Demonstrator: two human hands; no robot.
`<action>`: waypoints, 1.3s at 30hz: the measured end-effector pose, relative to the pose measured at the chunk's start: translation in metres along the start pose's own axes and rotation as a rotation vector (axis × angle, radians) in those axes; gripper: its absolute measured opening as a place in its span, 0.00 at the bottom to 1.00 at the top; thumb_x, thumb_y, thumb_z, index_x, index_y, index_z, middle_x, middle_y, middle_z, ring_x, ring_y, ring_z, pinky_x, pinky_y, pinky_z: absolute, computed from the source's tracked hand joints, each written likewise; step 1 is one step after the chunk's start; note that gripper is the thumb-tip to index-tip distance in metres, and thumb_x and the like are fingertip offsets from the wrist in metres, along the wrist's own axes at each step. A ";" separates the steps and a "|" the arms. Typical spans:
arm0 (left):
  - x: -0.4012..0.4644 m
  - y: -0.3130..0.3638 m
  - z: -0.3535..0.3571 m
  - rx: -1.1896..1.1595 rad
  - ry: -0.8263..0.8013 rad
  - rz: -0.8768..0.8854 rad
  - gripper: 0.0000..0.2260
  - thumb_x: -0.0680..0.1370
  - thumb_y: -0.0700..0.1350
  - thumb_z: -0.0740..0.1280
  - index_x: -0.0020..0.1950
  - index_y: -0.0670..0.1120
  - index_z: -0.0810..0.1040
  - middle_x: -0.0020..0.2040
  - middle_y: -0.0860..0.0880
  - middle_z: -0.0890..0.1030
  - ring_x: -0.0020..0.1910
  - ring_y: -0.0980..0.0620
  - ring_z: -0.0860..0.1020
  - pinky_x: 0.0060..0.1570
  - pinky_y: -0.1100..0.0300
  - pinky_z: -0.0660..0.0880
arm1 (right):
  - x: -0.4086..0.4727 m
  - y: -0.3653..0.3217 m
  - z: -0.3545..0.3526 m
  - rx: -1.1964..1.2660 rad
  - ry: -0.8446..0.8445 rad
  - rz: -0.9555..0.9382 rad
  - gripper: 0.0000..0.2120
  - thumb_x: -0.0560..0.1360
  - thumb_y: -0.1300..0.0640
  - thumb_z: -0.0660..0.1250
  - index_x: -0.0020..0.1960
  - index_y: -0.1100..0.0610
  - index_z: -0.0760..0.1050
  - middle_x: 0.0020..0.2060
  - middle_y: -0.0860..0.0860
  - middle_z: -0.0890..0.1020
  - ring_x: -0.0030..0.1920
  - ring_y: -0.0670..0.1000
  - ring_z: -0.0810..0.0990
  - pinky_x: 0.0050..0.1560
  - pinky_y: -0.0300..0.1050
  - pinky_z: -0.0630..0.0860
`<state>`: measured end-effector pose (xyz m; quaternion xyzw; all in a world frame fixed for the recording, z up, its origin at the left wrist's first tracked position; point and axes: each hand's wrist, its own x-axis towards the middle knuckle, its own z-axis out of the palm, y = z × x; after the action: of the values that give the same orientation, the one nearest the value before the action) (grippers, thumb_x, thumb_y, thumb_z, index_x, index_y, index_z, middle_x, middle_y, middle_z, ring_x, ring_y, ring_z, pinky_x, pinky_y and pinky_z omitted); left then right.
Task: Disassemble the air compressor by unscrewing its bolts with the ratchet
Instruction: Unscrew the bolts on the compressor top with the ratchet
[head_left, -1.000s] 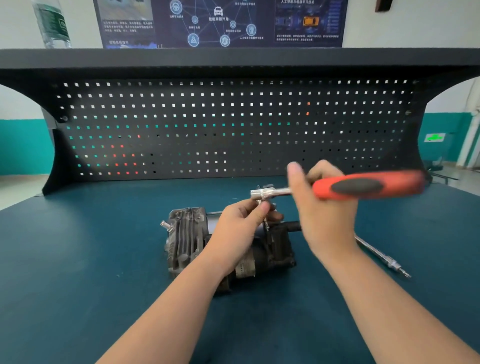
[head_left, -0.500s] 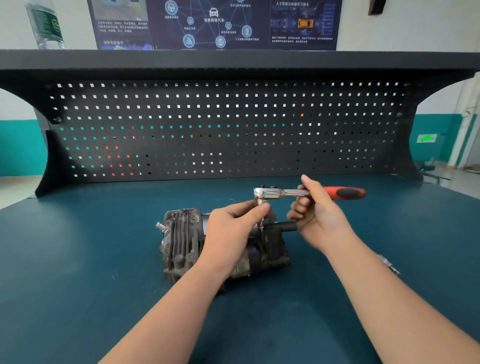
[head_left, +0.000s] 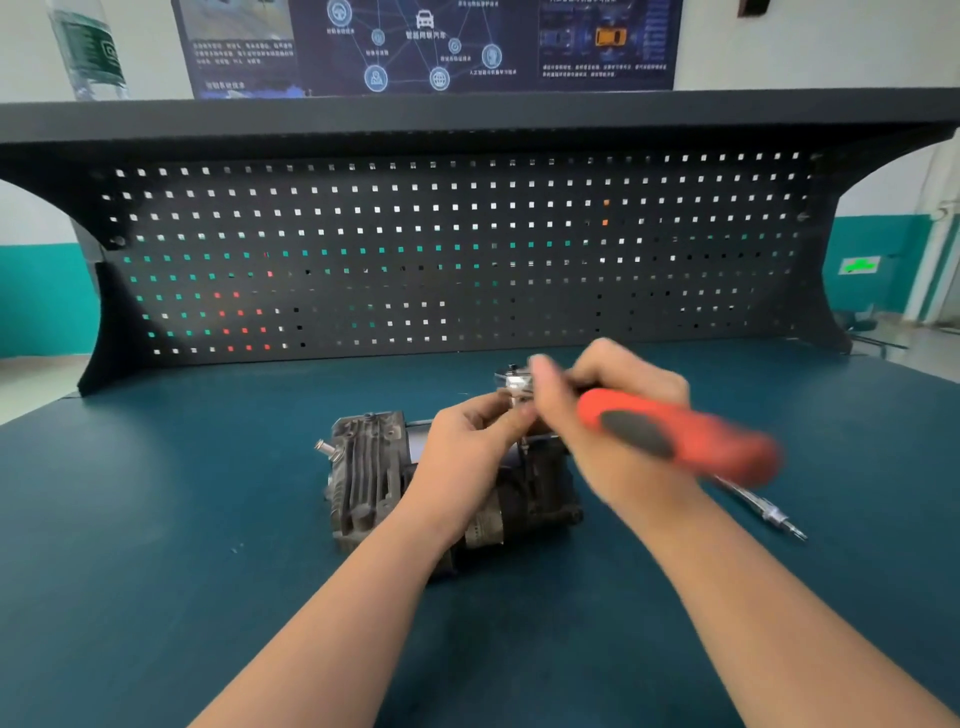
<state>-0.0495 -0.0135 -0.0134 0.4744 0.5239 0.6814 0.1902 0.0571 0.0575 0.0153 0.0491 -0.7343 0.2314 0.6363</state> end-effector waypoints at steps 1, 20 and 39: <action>0.001 -0.001 0.000 -0.009 0.029 -0.003 0.07 0.75 0.47 0.68 0.44 0.46 0.84 0.42 0.50 0.85 0.44 0.58 0.82 0.45 0.66 0.75 | 0.001 0.005 -0.005 0.017 0.093 0.176 0.18 0.72 0.54 0.69 0.27 0.53 0.67 0.24 0.50 0.71 0.25 0.40 0.67 0.29 0.29 0.64; 0.006 0.003 0.002 0.322 -0.030 -0.043 0.09 0.76 0.35 0.65 0.42 0.49 0.77 0.32 0.61 0.76 0.33 0.65 0.71 0.32 0.77 0.69 | -0.004 -0.014 0.009 -0.215 -0.168 -0.382 0.15 0.71 0.62 0.71 0.36 0.52 0.66 0.28 0.46 0.63 0.31 0.46 0.59 0.32 0.39 0.60; 0.007 0.007 -0.003 0.088 0.016 -0.095 0.12 0.79 0.34 0.60 0.37 0.43 0.74 0.27 0.57 0.80 0.35 0.59 0.77 0.40 0.67 0.75 | 0.007 -0.011 0.005 -0.208 -0.133 -0.299 0.15 0.69 0.65 0.69 0.30 0.57 0.66 0.26 0.49 0.66 0.29 0.48 0.62 0.30 0.39 0.64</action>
<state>-0.0535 -0.0123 -0.0037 0.4514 0.5768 0.6517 0.1971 0.0556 0.0478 0.0243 0.1066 -0.7791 0.0533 0.6154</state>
